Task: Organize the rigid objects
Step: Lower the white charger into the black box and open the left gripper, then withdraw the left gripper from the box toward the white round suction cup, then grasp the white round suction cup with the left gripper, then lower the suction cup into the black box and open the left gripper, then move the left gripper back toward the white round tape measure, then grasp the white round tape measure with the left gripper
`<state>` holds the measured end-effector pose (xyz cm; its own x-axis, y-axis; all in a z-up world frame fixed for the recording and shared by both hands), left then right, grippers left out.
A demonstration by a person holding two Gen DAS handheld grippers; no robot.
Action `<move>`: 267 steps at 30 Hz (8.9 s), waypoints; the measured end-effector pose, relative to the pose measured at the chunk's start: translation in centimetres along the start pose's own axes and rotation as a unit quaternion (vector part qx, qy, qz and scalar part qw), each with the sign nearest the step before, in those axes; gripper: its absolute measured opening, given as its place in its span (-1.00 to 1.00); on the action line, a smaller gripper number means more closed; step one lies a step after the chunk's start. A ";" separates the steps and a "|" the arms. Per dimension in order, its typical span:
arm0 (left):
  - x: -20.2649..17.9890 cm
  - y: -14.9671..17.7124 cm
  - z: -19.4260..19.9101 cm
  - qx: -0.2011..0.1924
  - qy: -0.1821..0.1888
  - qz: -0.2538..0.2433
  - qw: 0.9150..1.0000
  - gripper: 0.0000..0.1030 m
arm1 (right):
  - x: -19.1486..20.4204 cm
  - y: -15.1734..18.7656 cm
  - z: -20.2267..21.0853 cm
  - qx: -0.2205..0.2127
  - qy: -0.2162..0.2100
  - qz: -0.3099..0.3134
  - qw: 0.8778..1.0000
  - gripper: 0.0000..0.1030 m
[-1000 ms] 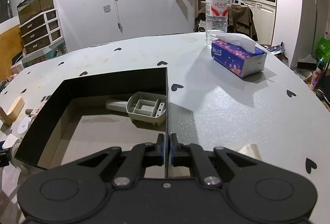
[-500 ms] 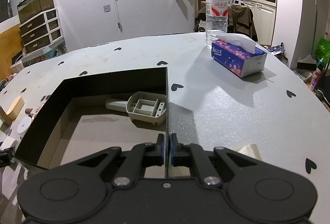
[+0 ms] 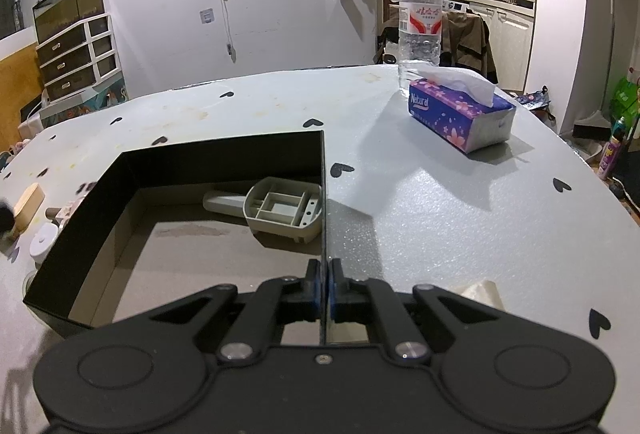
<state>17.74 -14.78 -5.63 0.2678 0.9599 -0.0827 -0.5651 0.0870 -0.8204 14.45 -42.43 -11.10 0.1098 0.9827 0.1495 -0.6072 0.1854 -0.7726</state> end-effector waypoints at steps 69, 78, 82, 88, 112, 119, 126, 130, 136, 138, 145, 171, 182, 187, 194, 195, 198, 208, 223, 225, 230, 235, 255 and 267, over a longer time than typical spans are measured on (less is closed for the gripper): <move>-13.0 -1.1 -2.3 0.087 0.168 0.022 0.982 1.00 | -0.2 0.1 -0.1 -0.002 -0.013 -0.007 1.000 -0.88; -7.7 -1.0 0.1 0.032 0.099 0.015 0.994 1.00 | -0.3 0.1 -0.2 -0.001 -0.013 -0.007 1.000 -0.89; -4.1 -0.8 0.5 0.016 0.057 0.030 0.998 1.00 | -0.3 0.1 -0.2 -0.001 -0.012 -0.007 1.000 -0.89; 0.4 0.0 0.9 -0.012 -0.017 0.018 1.000 1.00 | -0.4 0.3 -0.1 0.001 -0.011 -0.008 1.000 -0.89; 0.1 6.7 -3.1 0.019 0.000 -0.068 0.998 -0.16 | -0.2 0.4 -0.2 0.010 -0.002 -0.012 1.000 -0.90; -0.1 6.4 -4.0 0.023 0.035 -0.047 0.998 -0.36 | -0.2 0.4 -0.2 0.010 -0.002 -0.012 1.000 -0.90; 0.0 6.1 -5.5 0.030 0.081 -0.065 0.994 0.24 | -0.2 0.3 -0.2 0.010 -0.002 -0.011 1.000 -0.90; 0.2 5.5 -6.5 0.052 0.134 -0.039 0.989 0.23 | -0.2 0.3 -0.2 0.010 -0.002 -0.010 1.000 -0.90; 0.5 4.9 -7.3 0.067 0.157 -0.027 0.985 -0.04 | -0.2 0.3 -0.2 0.010 -0.002 -0.010 1.000 -0.90; 0.5 5.0 -7.0 0.068 0.157 -0.032 0.985 -0.05 | -0.2 0.3 -0.2 0.010 -0.002 -0.010 1.000 -0.90; 1.2 5.4 -5.2 0.065 0.106 -0.034 0.992 -0.07 | -0.2 0.3 -0.2 0.010 -0.002 -0.009 1.000 -0.90; -13.0 -1.0 -12.4 0.160 0.146 -0.006 0.976 -0.07 | -0.1 0.4 -0.2 0.010 -0.001 -0.009 1.000 -0.91; -13.1 -0.8 -15.0 0.172 0.118 0.005 0.978 0.34 | -0.1 0.4 -0.1 0.010 -0.007 -0.008 1.000 -0.89; -13.0 -1.0 -14.6 0.173 0.120 0.009 0.977 0.51 | -0.1 0.4 -0.2 0.011 -0.009 -0.006 1.000 -0.89; -13.3 -0.7 -13.7 0.168 0.118 -0.007 0.979 0.51 | -0.1 0.4 -0.2 0.011 -0.009 -0.006 1.000 -0.89; -13.3 -0.7 -13.5 0.167 0.118 -0.009 0.979 0.51 | -0.1 0.4 -0.2 0.011 -0.009 -0.006 1.000 -0.89; -13.4 -0.7 -12.7 0.162 0.118 -0.018 0.979 0.52 | -0.1 0.3 -0.2 0.011 -0.010 -0.007 1.000 -0.89; -13.3 -1.9 -8.6 0.113 0.119 -0.050 0.985 0.90 | -0.1 0.3 -0.2 0.011 -0.005 -0.010 1.000 -0.90; -9.1 -1.7 -1.7 0.049 0.110 -0.077 0.990 1.00 | -0.1 0.3 -0.2 0.008 0.002 -0.018 1.000 -0.91; -8.0 -1.5 -1.0 0.037 0.094 -0.081 0.992 1.00 | -0.1 0.4 -0.2 0.008 0.002 -0.019 1.000 -0.91; -4.9 -1.0 0.4 0.013 0.058 -0.086 0.994 1.00 | -0.1 0.4 -0.2 0.008 0.004 -0.019 1.000 -0.91; -1.8 -0.4 1.0 -0.008 0.022 -0.079 0.997 1.00 | -0.1 0.4 -0.1 0.009 0.004 -0.020 1.000 -0.91; 6.9 2.5 -5.0 0.002 -0.110 -0.009 0.994 0.45 | 0.0 0.4 -0.1 0.008 0.014 -0.018 1.000 -0.92; 7.1 3.0 -9.4 0.040 -0.118 0.001 0.992 0.19 | 0.0 0.4 0.0 0.008 0.014 -0.018 1.000 -0.92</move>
<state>25.26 -10.22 -14.03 0.0817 0.9949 0.0586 -0.6280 0.0970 -0.7721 14.26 -42.38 -11.40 0.1533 0.9753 0.1592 -0.6147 0.2202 -0.7574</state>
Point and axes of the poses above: each gripper's, at about its wrist camera, not at the fingertips, and z roughly against the way its jaws point, x to its left, y to its underside, the point moved 8 cm from there along -z, roughly the way its jaws point, and after that the axes turned 5 degrees about -y, right-handed, at the moved point
